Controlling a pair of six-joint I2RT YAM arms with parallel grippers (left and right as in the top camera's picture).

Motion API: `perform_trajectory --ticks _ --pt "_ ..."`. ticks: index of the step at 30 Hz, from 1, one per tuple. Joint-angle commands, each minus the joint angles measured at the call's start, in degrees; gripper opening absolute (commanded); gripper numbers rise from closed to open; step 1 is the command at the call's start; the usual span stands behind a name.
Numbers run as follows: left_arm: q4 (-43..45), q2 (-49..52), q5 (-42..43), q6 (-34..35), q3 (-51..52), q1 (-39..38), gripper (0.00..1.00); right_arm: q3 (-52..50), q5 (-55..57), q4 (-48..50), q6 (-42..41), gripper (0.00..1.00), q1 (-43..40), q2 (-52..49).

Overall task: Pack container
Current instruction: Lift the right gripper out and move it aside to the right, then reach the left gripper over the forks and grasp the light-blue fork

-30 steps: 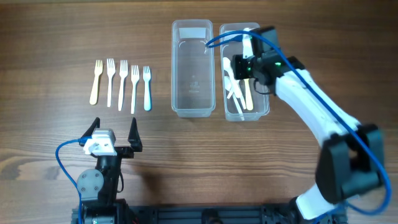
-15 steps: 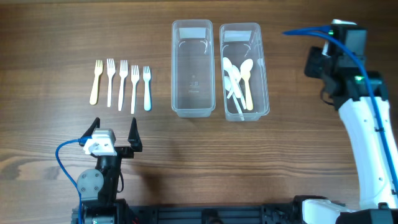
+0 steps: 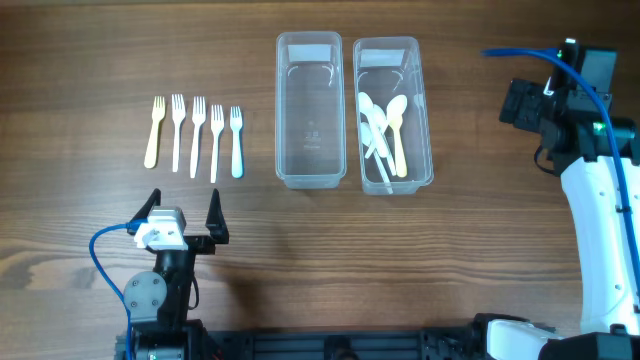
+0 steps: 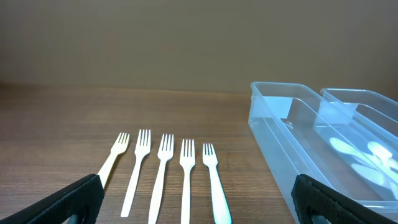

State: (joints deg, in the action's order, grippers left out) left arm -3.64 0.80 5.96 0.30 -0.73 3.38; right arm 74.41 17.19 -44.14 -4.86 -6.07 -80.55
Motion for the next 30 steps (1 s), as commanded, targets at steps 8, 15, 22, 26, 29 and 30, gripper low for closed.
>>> perform_trajectory --ticks 8,15,22,26,29,30 --pt "1.03 -0.37 5.35 0.35 0.37 -0.22 1.00 0.59 0.76 -0.02 0.31 1.00 0.09 0.15" --pt "-2.12 0.68 12.46 5.42 -2.21 -0.22 1.00 0.59 0.76 -0.02 0.33 1.00 0.09 0.15" --pt "-14.03 15.06 6.01 6.54 -19.98 -0.22 1.00 0.59 0.76 -0.02 0.31 1.00 0.09 0.15" --pt "-24.59 31.28 2.58 6.38 -36.79 -0.22 1.00 0.59 0.76 -0.02 0.28 1.00 0.09 0.15" --pt "-34.07 44.02 1.95 6.40 -50.34 -0.22 1.00 0.59 0.76 -0.02 0.31 1.00 0.09 0.15" --pt "-37.20 48.17 2.34 6.38 -54.69 -0.28 1.00 0.59 0.76 -0.02 0.28 1.00 0.09 0.15"
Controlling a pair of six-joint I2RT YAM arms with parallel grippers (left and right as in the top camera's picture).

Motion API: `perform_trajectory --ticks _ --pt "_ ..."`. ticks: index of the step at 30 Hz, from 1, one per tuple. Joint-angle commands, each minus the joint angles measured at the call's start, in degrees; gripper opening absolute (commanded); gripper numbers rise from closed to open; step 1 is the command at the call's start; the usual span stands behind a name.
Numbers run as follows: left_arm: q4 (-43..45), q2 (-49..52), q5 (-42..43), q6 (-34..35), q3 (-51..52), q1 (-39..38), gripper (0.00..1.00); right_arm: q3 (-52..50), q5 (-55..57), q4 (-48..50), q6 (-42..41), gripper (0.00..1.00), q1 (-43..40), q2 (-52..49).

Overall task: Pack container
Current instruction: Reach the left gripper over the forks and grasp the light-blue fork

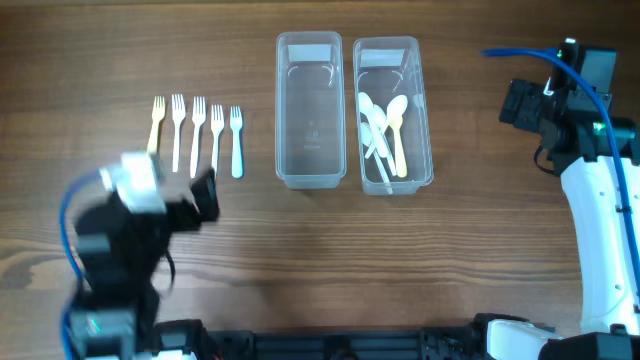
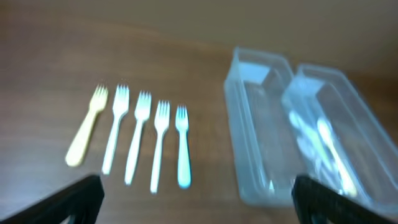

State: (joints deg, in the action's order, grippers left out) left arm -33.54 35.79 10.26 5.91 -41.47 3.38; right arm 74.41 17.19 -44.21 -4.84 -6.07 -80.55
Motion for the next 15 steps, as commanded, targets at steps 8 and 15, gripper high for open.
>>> perform_trajectory --ticks 8,15 --pt "-12.98 36.06 3.28 2.32 -29.66 -0.26 1.00 0.57 0.76 0.04 0.28 1.00 0.09 0.15" --pt "-11.06 46.40 8.52 1.53 -29.66 -0.28 1.00 0.59 0.76 0.04 0.28 1.00 0.09 0.15"
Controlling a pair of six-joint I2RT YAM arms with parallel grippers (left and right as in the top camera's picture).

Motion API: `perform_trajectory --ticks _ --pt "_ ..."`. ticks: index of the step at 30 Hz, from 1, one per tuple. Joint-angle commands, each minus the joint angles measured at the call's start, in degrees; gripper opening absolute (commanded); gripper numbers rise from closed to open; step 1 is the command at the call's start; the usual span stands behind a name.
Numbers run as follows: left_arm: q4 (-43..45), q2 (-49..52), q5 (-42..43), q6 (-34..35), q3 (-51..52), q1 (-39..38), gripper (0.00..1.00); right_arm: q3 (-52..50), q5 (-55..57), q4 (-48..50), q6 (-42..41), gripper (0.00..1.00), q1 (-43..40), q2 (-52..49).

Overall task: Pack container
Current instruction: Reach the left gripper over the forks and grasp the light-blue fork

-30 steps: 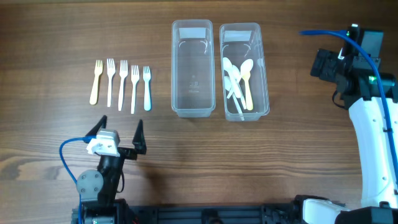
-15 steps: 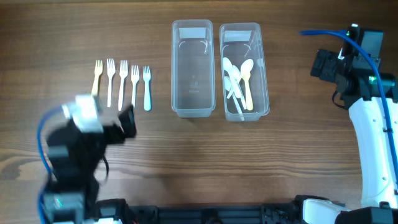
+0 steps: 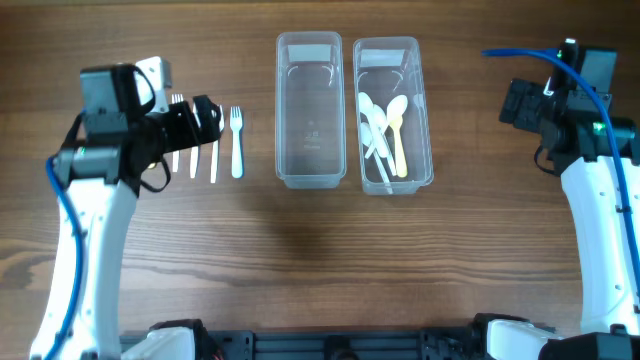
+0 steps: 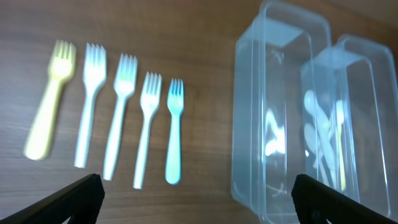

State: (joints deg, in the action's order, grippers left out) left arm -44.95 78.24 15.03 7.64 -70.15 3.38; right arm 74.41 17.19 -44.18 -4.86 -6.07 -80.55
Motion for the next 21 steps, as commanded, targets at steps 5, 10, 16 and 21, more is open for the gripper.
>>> perform_trajectory --ticks 5,10,16,21 --pt "1.57 10.14 2.16 -2.78 -0.98 -1.64 0.77 0.59 0.76 0.02 0.31 1.00 0.09 0.15" --pt "3.65 16.06 -5.22 -2.75 -0.98 -6.60 0.66 0.59 0.76 0.02 0.31 0.99 0.09 0.15" --pt "7.30 21.27 -11.17 -0.39 -0.98 -12.00 0.60 0.59 0.76 0.02 0.31 1.00 0.09 0.13" --pt "8.87 24.90 -14.38 3.50 -0.98 -13.14 0.56 0.59 0.76 0.02 0.33 1.00 0.09 0.15"
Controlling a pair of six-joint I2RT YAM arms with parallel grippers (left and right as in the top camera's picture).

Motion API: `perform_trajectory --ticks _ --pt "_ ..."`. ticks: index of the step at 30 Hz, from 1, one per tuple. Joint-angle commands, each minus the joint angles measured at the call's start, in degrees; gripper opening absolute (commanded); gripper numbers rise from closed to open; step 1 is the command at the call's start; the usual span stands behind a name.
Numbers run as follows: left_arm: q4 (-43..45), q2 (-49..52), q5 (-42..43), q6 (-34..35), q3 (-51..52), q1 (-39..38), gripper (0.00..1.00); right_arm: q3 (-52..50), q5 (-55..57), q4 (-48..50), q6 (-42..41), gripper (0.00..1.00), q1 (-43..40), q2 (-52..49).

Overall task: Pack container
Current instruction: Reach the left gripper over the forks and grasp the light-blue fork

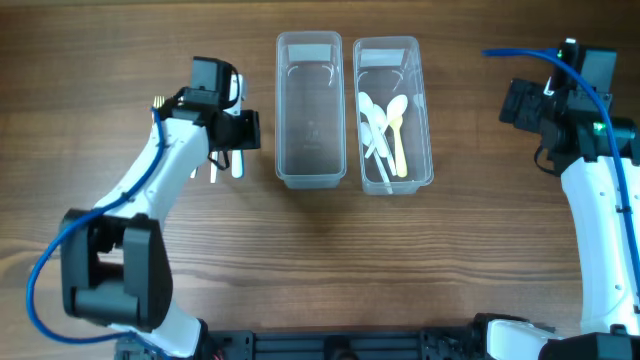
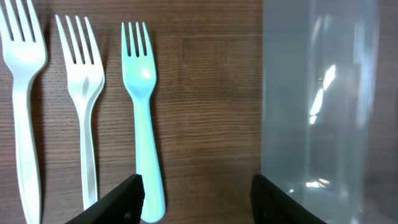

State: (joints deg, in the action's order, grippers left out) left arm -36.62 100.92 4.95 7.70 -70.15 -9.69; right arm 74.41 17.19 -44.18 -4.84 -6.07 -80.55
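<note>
Several plastic forks lie in a row left of two clear containers. The light blue fork is the rightmost, with white forks beside it. My left gripper is open and low over the table. Its left finger is at the blue fork's handle end and its right finger is by the wall of the empty container. From overhead, the left gripper covers most of the forks. The yellow fork pokes out. The right gripper stays far right, its jaws unclear.
The empty container stands beside a second container holding several white and yellow spoons. The right arm runs along the table's right side.
My left gripper has moved right and down, from above the row of forks to close over the blue fork beside the empty container. It stays open. The right arm has not moved.
My left gripper was open, low near the table's front edge, facing the forks. Then it was raised and nearer the forks, then high over the row. Now it is down at the blue fork. The forks, containers and right arm have not moved.
</note>
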Motion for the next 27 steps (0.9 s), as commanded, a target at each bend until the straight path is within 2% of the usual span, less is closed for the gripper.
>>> perform_trajectory --ticks 1,14,27 --pt "0.68 2.69 -4.85 3.50 -0.98 -0.04 0.56 0.59 0.76 0.02 0.28 1.00 0.09 0.15" --pt "4.98 6.23 -7.96 3.48 -0.96 0.09 0.57 0.59 0.76 0.02 0.31 1.00 0.09 0.15" --pt "8.63 14.19 -8.09 3.48 -0.96 0.22 0.57 0.59 0.76 0.02 0.28 1.00 0.09 0.13"
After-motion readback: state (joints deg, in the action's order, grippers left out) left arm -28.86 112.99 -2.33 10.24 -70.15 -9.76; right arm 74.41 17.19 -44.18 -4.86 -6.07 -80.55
